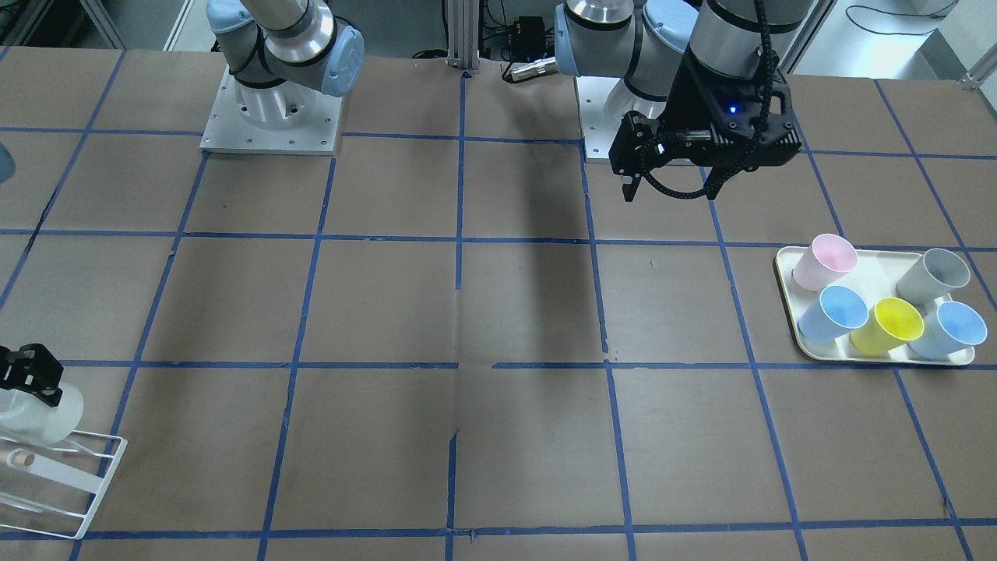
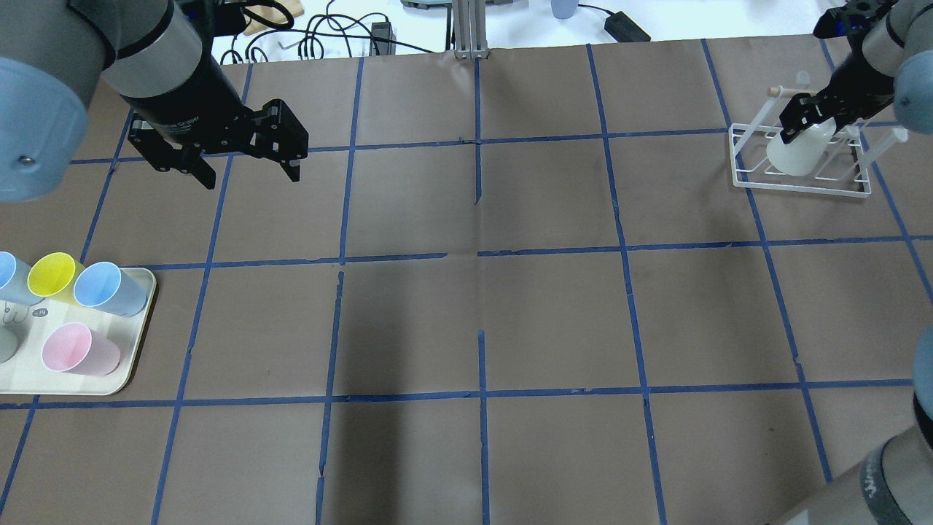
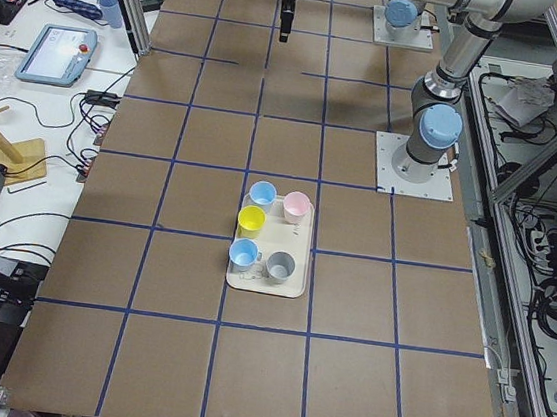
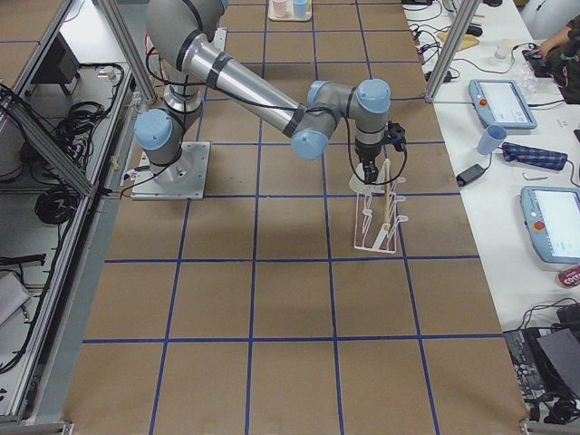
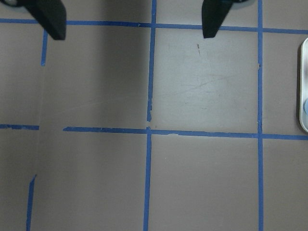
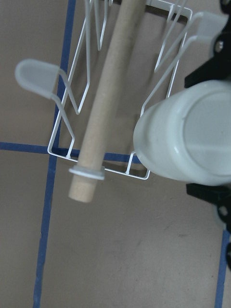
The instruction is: Transfer IKEA cup to right arm and place on rack
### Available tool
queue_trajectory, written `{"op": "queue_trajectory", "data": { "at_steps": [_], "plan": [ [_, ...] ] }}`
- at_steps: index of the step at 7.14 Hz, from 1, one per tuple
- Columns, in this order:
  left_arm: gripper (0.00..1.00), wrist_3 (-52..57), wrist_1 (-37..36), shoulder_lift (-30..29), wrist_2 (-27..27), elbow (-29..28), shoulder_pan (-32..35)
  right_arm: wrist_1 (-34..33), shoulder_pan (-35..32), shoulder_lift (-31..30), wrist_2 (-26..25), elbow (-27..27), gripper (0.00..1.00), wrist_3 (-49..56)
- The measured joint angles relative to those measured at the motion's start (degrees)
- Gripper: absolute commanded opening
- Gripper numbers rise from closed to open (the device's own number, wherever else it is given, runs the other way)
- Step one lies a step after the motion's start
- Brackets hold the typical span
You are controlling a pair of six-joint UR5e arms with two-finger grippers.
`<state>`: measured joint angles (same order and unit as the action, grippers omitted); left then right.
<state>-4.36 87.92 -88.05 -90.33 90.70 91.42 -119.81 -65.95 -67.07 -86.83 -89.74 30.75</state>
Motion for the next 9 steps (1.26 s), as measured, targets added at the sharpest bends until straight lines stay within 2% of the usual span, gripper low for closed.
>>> {"op": "queue_trajectory", "data": {
  "at_steps": [1,5,8,9],
  "plan": [
    [1.0,-0.01,-0.02,-0.01,0.04,0.0,-0.01,-0.02,0.08,0.44,0.02,0.0,1.0,-0.17],
    [1.0,0.12,-0.03,-0.04,0.13,-0.06,-0.04,1.08,0.17,-0.93,-0.34,0.0,1.0,-0.68],
    [1.0,2.86,-0.03,-0.54,0.26,-0.78,-0.17,14.5,-0.68,-10.61,-0.31,-0.21,1.0,-2.18],
    [1.0,2.84,0.01,-0.7,0.27,-1.05,-0.25,19.4,-2.03,-14.28,-0.28,-0.27,1.0,-6.11]
  ]
}}
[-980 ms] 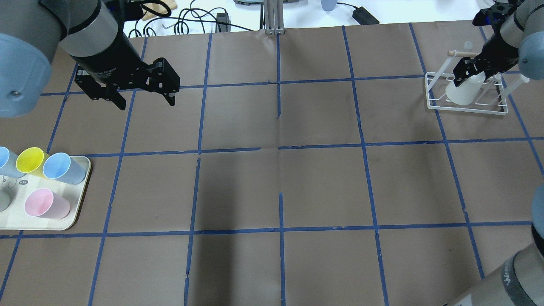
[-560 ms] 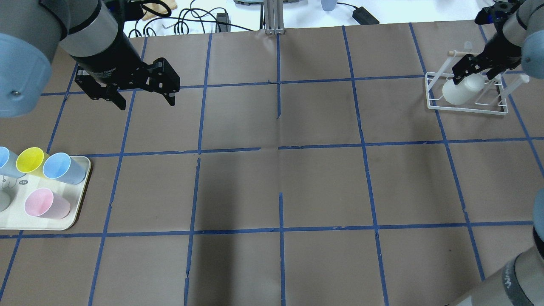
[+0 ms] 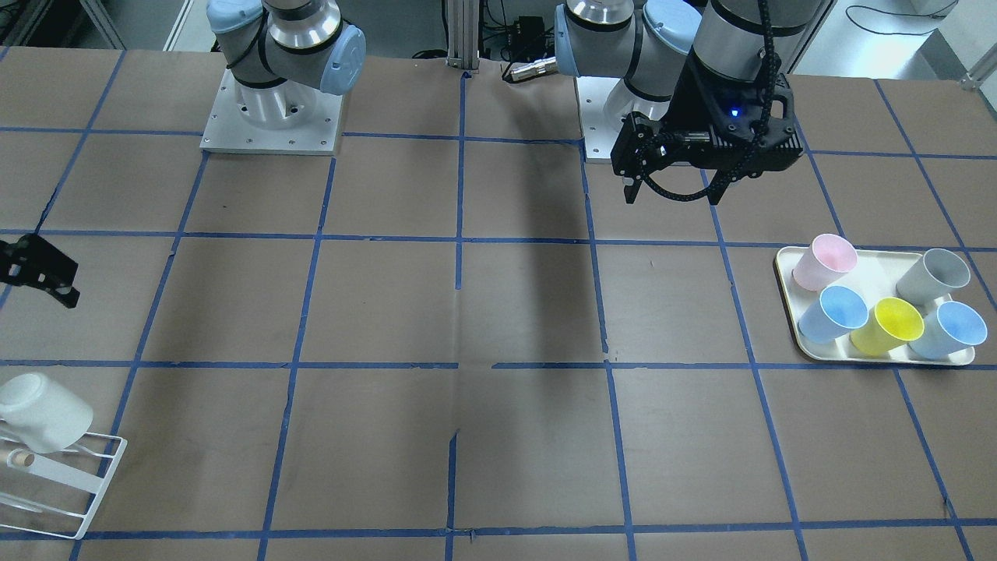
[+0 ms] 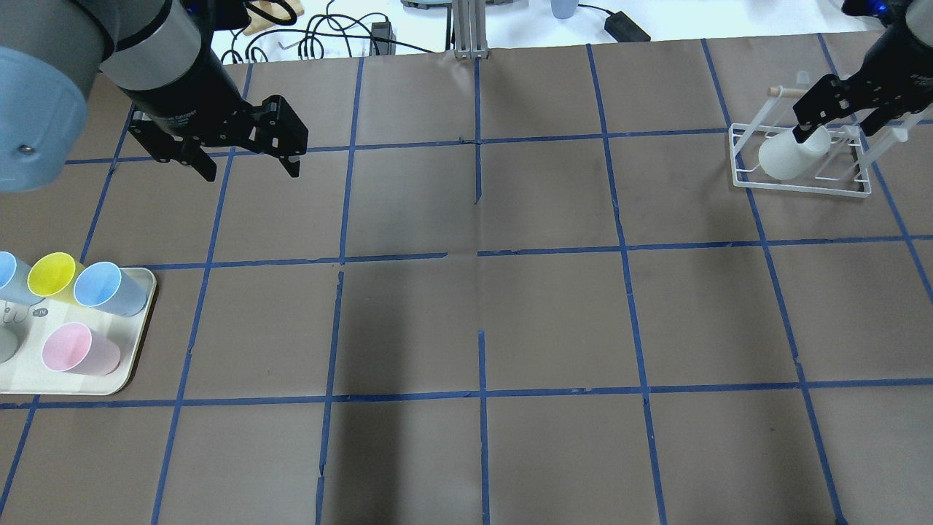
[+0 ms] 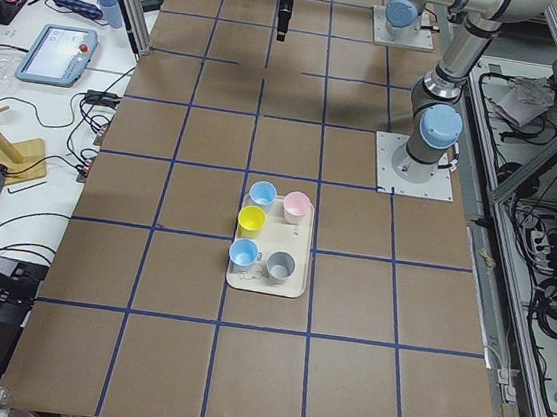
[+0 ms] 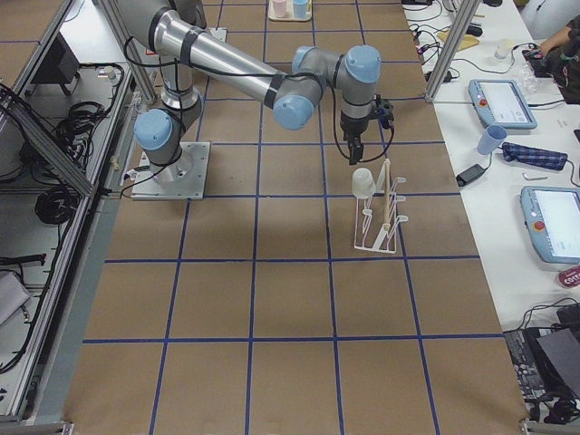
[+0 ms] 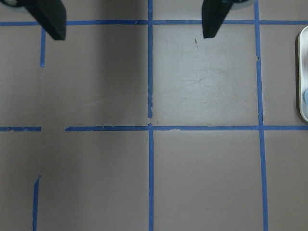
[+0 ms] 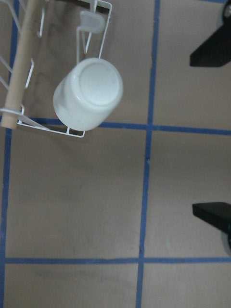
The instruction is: Transfer IKEA cup to right arm and place on rack
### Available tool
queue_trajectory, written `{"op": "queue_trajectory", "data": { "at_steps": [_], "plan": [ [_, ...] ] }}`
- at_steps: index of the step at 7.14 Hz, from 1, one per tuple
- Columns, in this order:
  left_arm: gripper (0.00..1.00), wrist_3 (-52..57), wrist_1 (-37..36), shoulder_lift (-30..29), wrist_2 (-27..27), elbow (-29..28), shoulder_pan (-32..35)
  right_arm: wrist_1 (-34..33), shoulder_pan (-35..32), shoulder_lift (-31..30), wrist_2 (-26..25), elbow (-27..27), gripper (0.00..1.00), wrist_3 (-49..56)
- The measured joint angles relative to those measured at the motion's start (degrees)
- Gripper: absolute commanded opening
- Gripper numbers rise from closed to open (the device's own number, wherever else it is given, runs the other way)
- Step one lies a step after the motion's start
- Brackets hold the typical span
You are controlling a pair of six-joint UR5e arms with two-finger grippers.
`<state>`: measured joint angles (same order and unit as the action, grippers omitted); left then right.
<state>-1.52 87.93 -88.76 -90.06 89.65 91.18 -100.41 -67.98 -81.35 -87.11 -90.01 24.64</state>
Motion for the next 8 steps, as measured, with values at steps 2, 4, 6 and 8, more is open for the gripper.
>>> {"op": "queue_trajectory", "data": {
  "at_steps": [2,4,6,8],
  "plan": [
    [1.0,-0.37,0.15,-0.39,0.01,-0.78,-0.04,5.64,-5.82,-4.94,-0.53,-0.26,1.0,-11.82],
    [1.0,-0.45,0.14,-0.57,0.05,-0.99,-0.09,6.78,-14.59,-7.4,-2.11,-0.87,1.0,-21.04],
    [1.0,-0.44,0.12,-0.57,-0.02,-0.93,-0.09,9.53,-21.14,-8.49,-2.58,-1.2,1.0,-27.49],
    [1.0,-0.42,0.1,-0.49,-0.08,-0.89,-0.09,12.74,-22.55,-10.23,-2.62,-2.38,1.0,-29.35]
  ]
}}
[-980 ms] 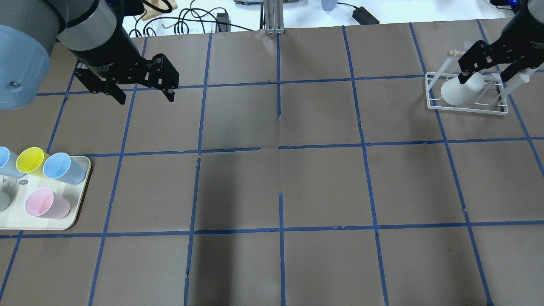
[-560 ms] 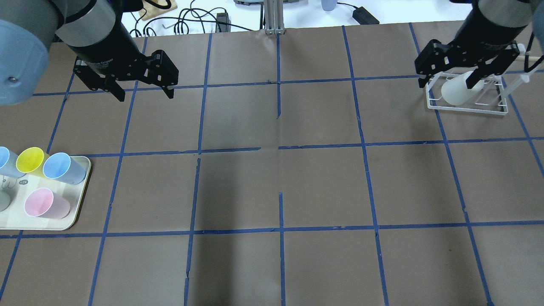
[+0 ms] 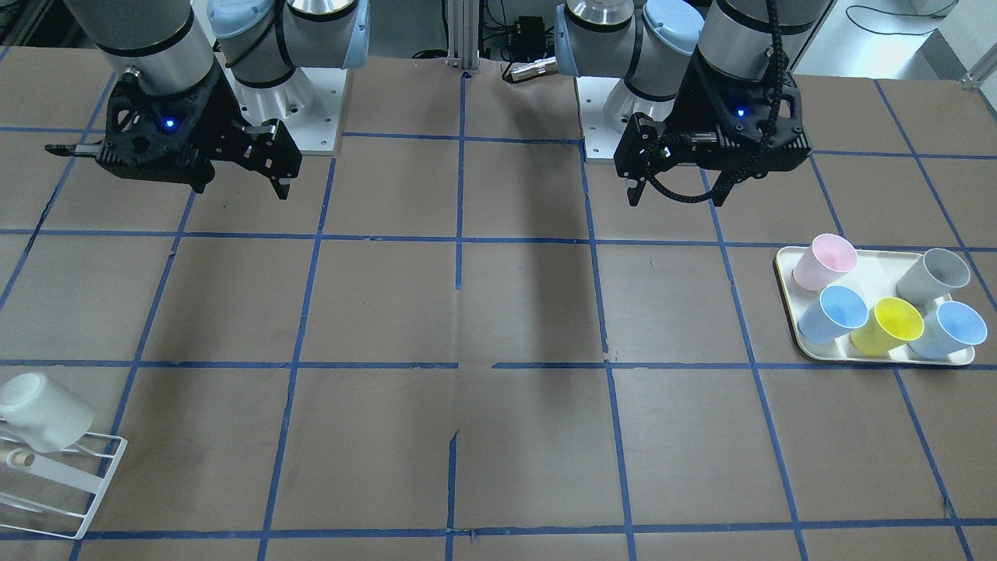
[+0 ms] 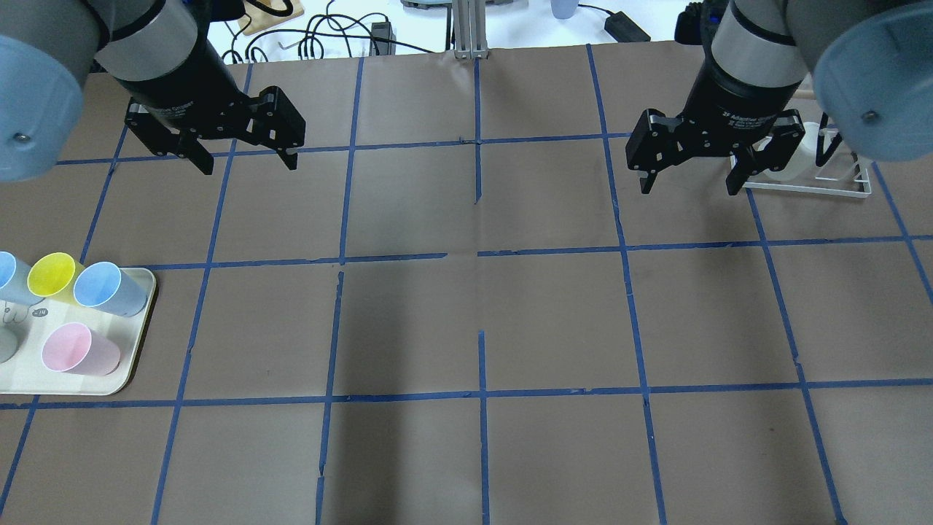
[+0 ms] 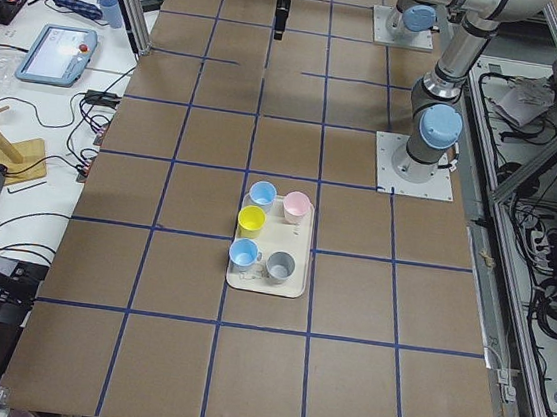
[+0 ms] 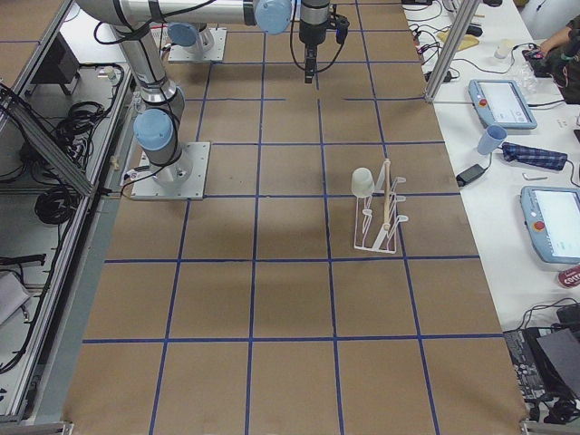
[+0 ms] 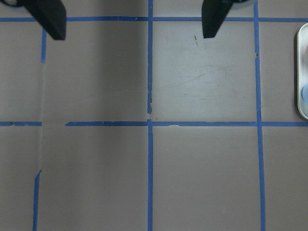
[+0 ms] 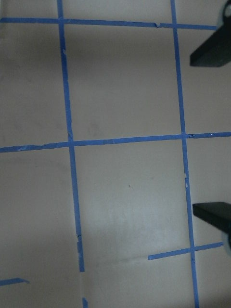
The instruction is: Transfer IKEA cup to right arm and place on rack
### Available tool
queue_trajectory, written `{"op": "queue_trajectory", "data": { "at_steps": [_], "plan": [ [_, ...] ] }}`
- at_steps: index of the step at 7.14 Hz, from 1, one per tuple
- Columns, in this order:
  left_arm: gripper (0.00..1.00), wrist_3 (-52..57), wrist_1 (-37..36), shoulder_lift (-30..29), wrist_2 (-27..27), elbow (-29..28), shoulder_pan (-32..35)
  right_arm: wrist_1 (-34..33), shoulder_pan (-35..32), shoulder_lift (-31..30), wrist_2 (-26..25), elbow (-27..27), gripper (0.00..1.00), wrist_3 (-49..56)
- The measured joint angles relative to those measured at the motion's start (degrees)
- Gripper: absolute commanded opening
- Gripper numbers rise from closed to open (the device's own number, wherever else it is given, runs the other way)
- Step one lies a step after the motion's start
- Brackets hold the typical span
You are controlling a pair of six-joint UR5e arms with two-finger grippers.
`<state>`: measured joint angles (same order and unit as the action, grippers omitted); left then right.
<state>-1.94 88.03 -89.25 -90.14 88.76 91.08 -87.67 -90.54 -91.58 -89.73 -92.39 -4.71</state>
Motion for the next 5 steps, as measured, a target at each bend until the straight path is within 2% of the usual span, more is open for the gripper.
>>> {"op": "queue_trajectory", "data": {
  "at_steps": [5],
  "plan": [
    [1.0,0.22,-0.05,0.04,-0.03,0.12,0.06,1.09,1.13,-1.86,-0.25,-1.0,1.0,0.1]
  ]
}}
